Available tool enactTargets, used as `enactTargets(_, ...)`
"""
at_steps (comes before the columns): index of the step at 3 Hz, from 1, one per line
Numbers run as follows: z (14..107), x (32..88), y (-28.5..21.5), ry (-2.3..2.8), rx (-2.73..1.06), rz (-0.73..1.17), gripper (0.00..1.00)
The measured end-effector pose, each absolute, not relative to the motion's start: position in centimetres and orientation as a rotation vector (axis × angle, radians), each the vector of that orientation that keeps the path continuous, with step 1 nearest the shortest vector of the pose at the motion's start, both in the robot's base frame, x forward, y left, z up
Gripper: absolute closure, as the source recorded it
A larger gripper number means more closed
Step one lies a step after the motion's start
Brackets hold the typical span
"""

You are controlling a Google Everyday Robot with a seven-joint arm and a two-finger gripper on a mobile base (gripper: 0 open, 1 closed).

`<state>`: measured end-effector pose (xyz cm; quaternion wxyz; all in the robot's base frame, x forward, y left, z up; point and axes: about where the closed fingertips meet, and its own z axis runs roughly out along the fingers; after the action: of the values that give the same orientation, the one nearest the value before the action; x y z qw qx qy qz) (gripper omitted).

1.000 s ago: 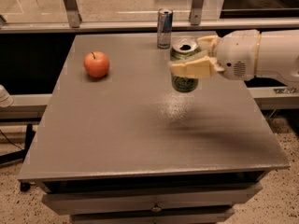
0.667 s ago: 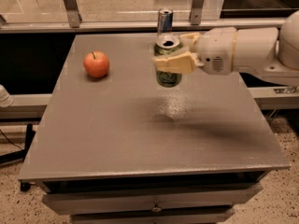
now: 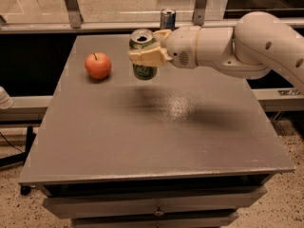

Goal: Move green can near apple

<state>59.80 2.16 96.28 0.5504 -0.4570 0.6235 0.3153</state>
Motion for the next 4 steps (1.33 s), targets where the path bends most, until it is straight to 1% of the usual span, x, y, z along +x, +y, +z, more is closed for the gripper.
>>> enactTargets(2,94.0,64.3,5.7,1.465,-1.049,0.742,1.00)
enactTargets(3,92.5,66.0,7.4,1.469,-1.042,0.741,1.00)
enactTargets(4,91.6,66.7,8.0,1.481,-1.043,0.735,1.00)
